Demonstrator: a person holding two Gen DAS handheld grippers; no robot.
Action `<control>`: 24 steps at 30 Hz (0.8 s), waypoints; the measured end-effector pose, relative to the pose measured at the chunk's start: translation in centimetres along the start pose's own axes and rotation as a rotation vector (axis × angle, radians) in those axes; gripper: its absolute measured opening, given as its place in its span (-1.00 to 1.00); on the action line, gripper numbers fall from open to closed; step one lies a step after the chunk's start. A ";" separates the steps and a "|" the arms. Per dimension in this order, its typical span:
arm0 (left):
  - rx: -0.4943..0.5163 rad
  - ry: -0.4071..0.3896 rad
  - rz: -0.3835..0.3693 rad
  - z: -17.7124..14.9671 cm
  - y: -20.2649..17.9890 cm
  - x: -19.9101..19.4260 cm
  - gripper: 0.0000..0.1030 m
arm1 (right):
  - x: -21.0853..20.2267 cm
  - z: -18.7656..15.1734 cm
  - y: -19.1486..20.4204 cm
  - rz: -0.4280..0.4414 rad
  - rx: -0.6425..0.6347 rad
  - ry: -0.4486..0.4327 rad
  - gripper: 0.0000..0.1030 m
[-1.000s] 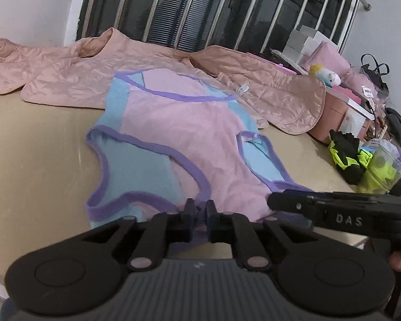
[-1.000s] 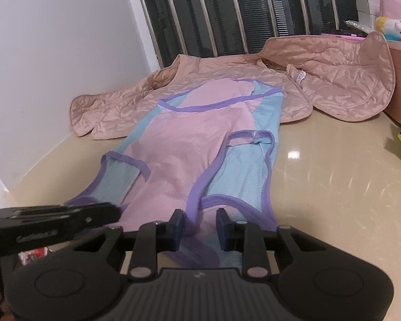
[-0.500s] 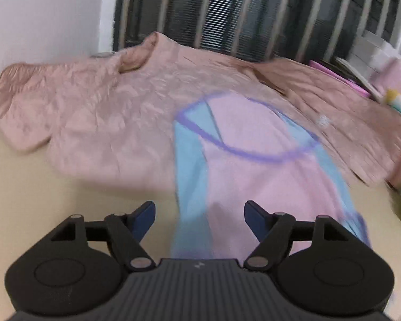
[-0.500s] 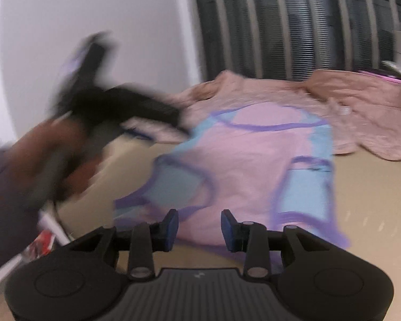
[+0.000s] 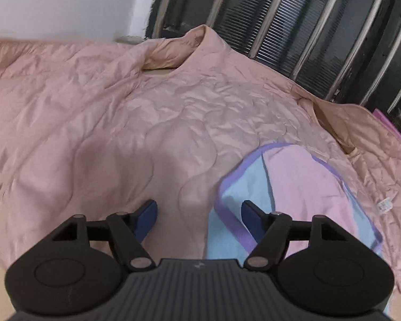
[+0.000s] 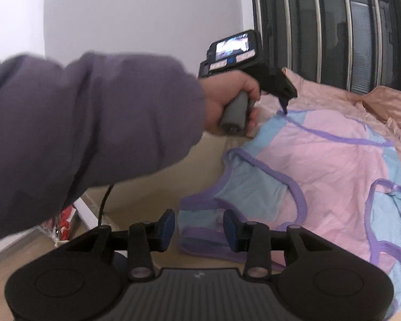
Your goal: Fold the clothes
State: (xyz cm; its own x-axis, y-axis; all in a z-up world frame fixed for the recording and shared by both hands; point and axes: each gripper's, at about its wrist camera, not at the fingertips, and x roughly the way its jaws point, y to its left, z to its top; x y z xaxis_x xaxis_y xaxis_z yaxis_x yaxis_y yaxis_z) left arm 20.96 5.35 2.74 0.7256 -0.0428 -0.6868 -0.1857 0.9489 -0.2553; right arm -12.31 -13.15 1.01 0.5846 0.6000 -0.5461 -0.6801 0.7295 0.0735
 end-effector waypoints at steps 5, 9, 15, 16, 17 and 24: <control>0.146 0.045 -0.025 0.1 -2.1 1.1 -0.97 | 0.2 -0.3 0.0 -0.049 -0.016 0.014 -0.81; 0.106 -0.013 -0.014 -0.3 -0.1 -0.2 -0.97 | -0.9 -0.4 -1.2 -0.086 0.004 0.043 -0.92; 0.084 -0.057 0.024 -2.3 4.7 -4.3 -0.97 | -4.3 -1.9 -4.0 -0.159 0.017 0.073 -0.92; 0.071 -0.060 0.018 -2.9 5.6 -5.3 -0.97 | -5.0 -2.3 -4.6 -0.170 0.020 0.080 -0.92; 0.053 -0.067 0.016 -3.6 6.5 -6.5 -0.97 | -5.7 -2.5 -5.2 -0.187 0.021 0.087 -0.92; -0.135 -0.097 -0.009 -13.5 12.9 -17.6 -0.97 | -9.3 -4.1 -10.0 -0.306 0.077 0.114 -0.92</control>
State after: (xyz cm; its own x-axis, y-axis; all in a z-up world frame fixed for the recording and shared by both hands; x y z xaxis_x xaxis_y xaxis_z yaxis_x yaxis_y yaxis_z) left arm -3.16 14.06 2.33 0.7871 -0.0140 -0.6167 -0.2616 0.8978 -0.3543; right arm -12.72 -27.38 1.90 0.7006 0.3115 -0.6420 -0.4425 0.8955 -0.0483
